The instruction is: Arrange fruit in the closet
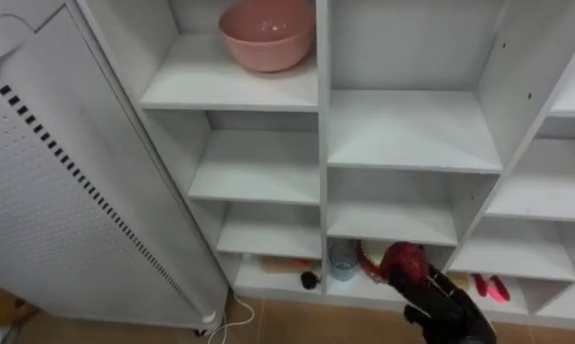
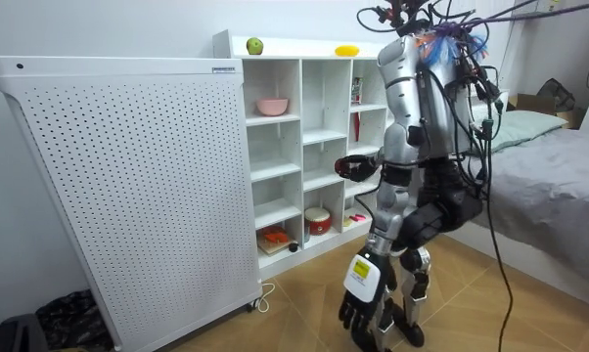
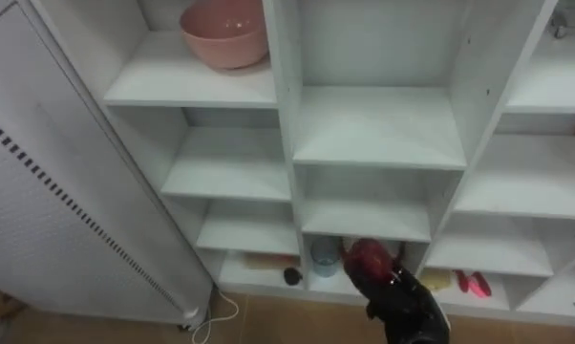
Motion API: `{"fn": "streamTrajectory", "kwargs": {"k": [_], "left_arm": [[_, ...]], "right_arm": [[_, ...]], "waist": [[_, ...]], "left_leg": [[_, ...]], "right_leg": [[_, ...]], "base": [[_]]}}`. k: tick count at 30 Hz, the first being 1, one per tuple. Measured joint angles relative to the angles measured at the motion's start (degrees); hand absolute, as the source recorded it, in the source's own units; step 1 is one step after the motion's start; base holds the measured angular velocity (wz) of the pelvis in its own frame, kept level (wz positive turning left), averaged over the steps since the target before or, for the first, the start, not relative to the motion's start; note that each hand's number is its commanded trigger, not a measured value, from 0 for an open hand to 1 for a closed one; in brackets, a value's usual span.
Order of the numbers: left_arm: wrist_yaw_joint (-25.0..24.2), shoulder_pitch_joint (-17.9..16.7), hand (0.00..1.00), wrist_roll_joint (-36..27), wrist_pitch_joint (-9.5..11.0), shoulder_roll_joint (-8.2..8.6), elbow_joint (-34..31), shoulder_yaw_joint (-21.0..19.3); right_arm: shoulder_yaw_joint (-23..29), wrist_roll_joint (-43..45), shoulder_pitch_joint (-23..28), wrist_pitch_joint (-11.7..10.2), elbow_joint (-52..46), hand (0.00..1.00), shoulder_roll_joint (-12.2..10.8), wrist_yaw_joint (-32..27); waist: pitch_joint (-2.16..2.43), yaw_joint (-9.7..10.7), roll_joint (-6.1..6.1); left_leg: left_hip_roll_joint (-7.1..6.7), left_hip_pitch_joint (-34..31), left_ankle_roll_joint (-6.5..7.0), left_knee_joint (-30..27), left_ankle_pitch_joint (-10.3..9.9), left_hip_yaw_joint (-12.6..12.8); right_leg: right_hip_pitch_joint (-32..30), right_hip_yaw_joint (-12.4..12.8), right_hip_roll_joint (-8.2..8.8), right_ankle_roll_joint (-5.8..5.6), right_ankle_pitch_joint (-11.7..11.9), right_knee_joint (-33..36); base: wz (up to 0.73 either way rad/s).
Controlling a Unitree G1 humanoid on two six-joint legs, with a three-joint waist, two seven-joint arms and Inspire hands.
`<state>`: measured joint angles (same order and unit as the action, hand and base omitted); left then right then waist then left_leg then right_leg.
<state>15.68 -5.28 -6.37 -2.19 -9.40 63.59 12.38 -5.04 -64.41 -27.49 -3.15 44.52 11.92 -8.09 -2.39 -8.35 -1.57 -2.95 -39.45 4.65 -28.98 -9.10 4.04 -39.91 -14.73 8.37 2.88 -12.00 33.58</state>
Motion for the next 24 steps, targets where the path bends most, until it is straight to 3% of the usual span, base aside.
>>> {"fn": "streamTrajectory", "kwargs": {"k": [3, 7, 9, 13, 19, 24], "left_arm": [[0.02, -0.01, 0.0, -0.39, -0.36, 0.11, -1.85, 1.46], [0.45, -0.03, 0.0, -0.53, -0.9, 0.06, -4.55, 1.46], [0.45, -0.2, 0.0, -0.89, -1.33, -0.1, -5.16, 1.47], [0.46, -0.73, 0.0, -0.89, -1.57, -0.32, -7.83, 1.48], [1.66, -1.51, 0.0, -0.89, -1.5, -0.53, -11.33, 1.48], [2.93, -2.25, 0.0, -0.73, -1.55, -1.1, -14.56, 1.42]], "right_arm": [[0.48, -6.51, -2.8, 0.01, 2.46, 1.0, 1.61, 0.04], [2.03, -8.31, -4.24, 0.21, 2.44, 1.0, 4.5, -0.03], [2.3, -10.46, -5.72, 0.32, 2.58, 1.0, 5.21, -0.28], [2.82, -15.19, -9.37, 0.39, 5.06, 1.0, 9.01, -0.73], [4.63, -16.53, -12.02, 0.36, 5.41, 1.0, 10.9, -2.05], [4.7, -17.35, -15.31, 0.59, 5.37, 1.0, 12.56, -3.98]], "waist": [[-0.01, -0.91, -0.01], [0.01, -3.07, -0.02], [0.01, -3.2, -0.09], [0.04, -4.39, -0.27], [0.09, -4.66, -0.58], [0.14, -4.99, -0.55]], "left_leg": [[0.0, -2.5, 0.03, -1.61, -0.03, 0.01], [0.05, -6.17, 0.29, -3.86, -0.19, 0.16], [0.02, -7.75, 0.28, -4.58, -0.19, 0.08], [-0.7, -10.6, 0.27, -7.08, -0.45, -0.71], [-0.86, -12.84, 0.28, -9.16, -0.95, -0.77], [-0.77, -17.41, 0.4, -13.61, -2.52, 0.02]], "right_leg": [[-2.29, -0.17, 0.29, 0.13, -0.04, 1.43], [-5.85, -0.07, 0.65, 0.36, -0.23, 3.56], [-7.34, 0.14, 0.64, 0.35, -0.24, 4.33], [-10.06, 0.06, 1.46, 0.84, -1.16, 7.44], [-11.45, -1.63, 2.93, 1.09, -3.04, 10.27], [-15.89, -1.94, 4.41, 1.66, -4.9, 15.13]], "base": [[0.05], [0.02], [0.04], [0.16], [0.22], [0.07]]}}
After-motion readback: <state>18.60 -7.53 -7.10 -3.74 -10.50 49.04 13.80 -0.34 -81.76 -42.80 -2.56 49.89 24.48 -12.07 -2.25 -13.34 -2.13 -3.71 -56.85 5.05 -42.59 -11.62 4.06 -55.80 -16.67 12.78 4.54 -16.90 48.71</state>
